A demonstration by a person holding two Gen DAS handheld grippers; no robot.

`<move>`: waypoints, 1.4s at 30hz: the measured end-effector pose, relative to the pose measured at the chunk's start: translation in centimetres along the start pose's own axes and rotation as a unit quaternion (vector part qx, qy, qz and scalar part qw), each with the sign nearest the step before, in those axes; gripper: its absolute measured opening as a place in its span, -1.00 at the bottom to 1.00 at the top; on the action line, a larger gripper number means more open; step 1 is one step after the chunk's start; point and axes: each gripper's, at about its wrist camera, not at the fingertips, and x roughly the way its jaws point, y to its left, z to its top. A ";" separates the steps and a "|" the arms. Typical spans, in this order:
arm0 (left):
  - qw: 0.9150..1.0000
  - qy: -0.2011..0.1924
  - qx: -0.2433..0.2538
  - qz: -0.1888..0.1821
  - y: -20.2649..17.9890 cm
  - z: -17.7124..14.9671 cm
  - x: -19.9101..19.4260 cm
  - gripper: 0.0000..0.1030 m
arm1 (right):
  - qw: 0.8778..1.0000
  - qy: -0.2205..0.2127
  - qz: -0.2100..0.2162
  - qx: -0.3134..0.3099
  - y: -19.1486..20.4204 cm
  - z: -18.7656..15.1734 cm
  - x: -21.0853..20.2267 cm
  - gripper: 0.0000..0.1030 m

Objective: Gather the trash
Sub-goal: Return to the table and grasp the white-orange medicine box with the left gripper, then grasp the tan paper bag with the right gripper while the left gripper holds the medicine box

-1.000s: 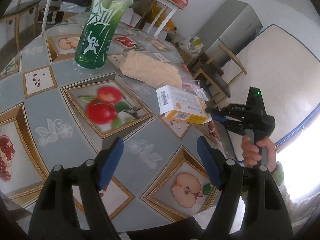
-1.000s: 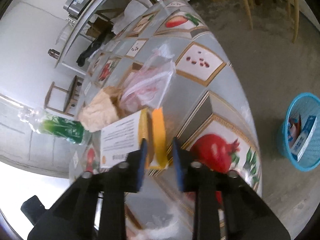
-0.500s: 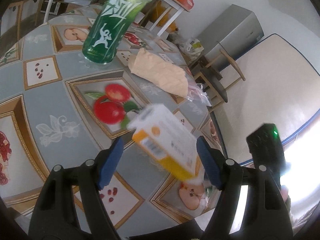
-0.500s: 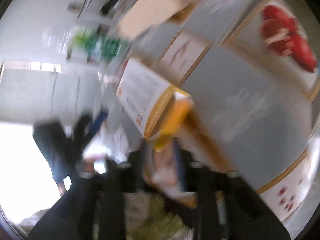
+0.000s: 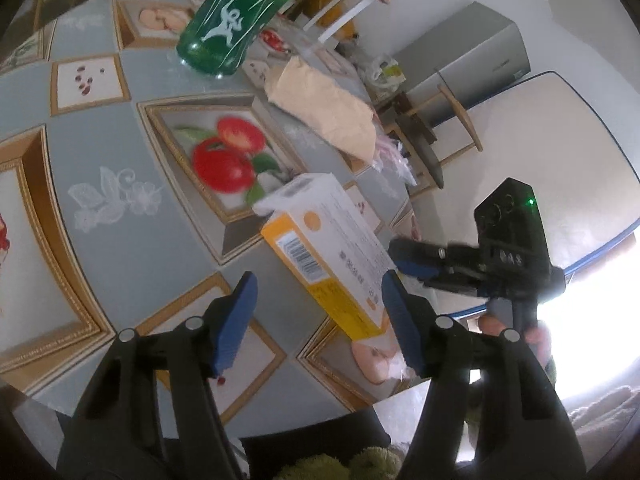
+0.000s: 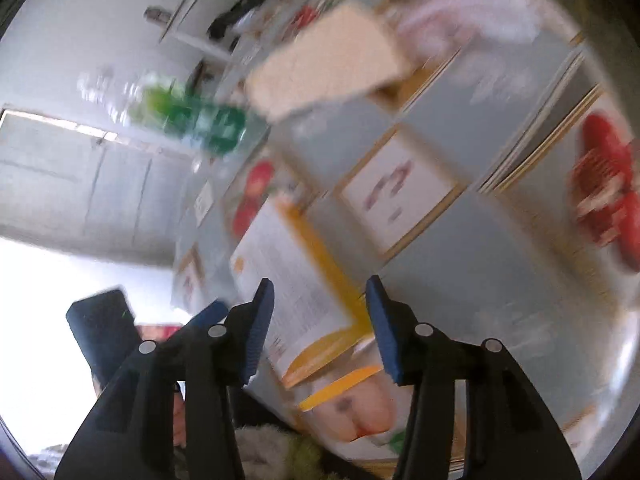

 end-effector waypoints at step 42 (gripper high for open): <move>0.969 0.043 0.098 0.222 -4.0 1.2 5.3 0.49 | 0.958 -0.111 -0.173 -0.199 3.4 3.0 -6.9 0.34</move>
